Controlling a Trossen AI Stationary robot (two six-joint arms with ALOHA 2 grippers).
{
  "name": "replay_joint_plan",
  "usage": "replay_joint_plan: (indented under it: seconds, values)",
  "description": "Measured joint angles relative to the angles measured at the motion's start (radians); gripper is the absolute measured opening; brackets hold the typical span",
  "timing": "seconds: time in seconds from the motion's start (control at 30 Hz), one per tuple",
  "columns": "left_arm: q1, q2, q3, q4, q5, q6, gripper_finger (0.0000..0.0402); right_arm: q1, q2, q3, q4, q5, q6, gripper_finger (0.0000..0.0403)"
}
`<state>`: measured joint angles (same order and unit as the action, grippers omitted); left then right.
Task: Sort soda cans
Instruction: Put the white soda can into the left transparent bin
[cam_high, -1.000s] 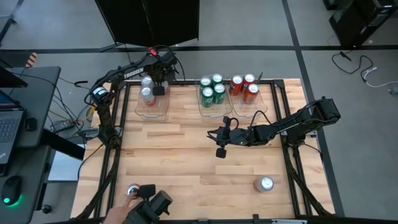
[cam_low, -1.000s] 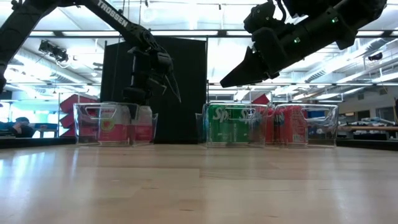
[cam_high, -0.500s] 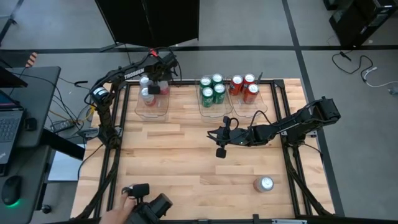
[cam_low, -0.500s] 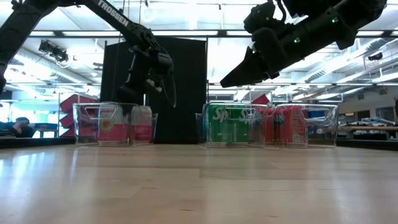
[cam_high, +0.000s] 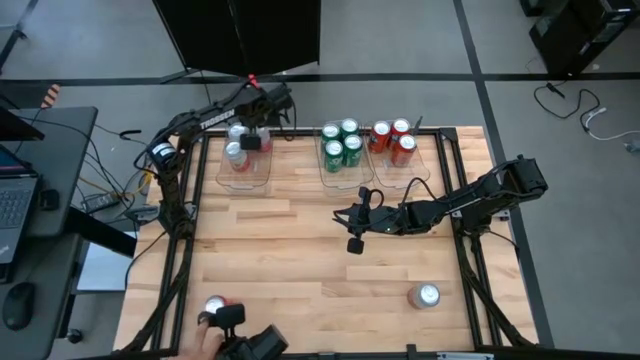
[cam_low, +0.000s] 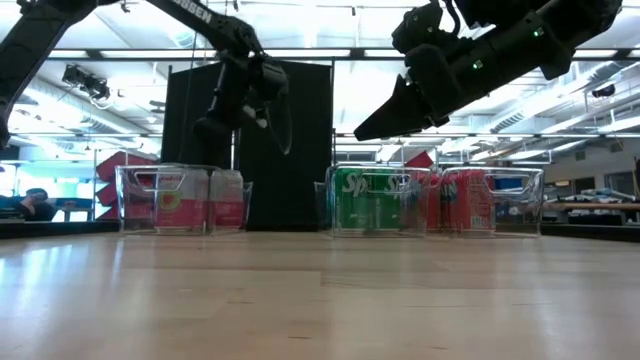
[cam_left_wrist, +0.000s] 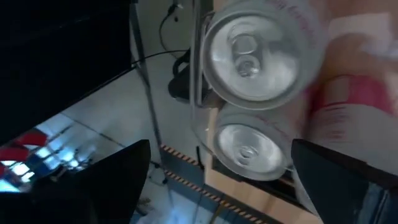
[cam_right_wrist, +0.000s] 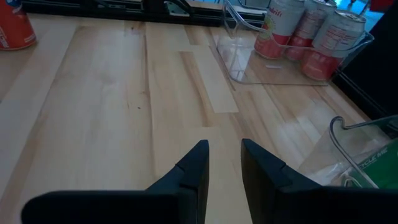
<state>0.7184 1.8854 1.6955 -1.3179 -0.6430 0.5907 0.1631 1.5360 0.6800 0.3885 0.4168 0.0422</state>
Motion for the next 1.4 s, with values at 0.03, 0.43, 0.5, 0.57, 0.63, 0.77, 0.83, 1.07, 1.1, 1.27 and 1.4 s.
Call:
replay_joint_plan:
  seconds: [0.03, 0.43, 0.5, 0.57, 0.63, 0.77, 0.83, 1.07, 1.1, 1.27, 1.4]
  values:
    - [-0.006, 0.0, 0.016, -0.02, 0.014, -0.022, 0.0392, 0.0, 0.0, 0.0, 0.0, 0.0, 0.0, 0.008]
    - [-0.156, -0.001, 0.095, -0.258, 0.326, -0.363, 0.0391, 0.0, 0.0, 0.0, 0.0, 0.0, 0.0, 0.008]
    - [-0.207, -0.01, 0.084, -0.249, 0.342, -0.388, 0.0391, 0.0, 0.0, 0.0, 0.0, 0.0, 0.0, 0.008]
    - [-0.268, -0.013, 0.083, -0.255, 0.363, -0.394, 0.0391, 0.0, 0.0, 0.0, -0.002, 0.0, 0.019, 0.0079]
    - [-0.327, -0.014, 0.083, -0.254, 0.369, -0.398, 0.0391, 0.0, 0.0, 0.0, -0.028, -0.006, 0.05, 0.0078]
    - [-0.425, -0.017, 0.083, -0.224, 0.383, -0.417, 0.0391, 0.0, 0.0, 0.0, -0.102, -0.096, 0.123, 0.0079]
    - [-0.461, -0.024, 0.082, -0.189, 0.429, -0.43, 0.0391, 0.0, 0.0, 0.0, -0.122, -0.127, 0.157, 0.0079]
    - [-0.535, -0.049, 0.082, -0.051, 0.505, -0.413, 0.0361, 0.017, 0.0, 0.0, -0.13, -0.234, 0.119, 0.0077]
    - [-0.538, -0.053, 0.082, -0.036, 0.515, -0.409, 0.0349, 0.023, 0.0, 0.0, -0.13, -0.247, 0.115, 0.0077]
    - [-0.554, -0.056, 0.082, 0.056, 0.606, -0.385, 0.0277, 0.069, 0.0, 0.016, -0.172, -0.275, 0.117, 0.0078]
    - [-0.578, -0.058, 0.031, 0.151, 0.636, -0.35, 0.0215, 0.127, -0.008, 0.088, -0.342, -0.27, 0.148, 0.0073]
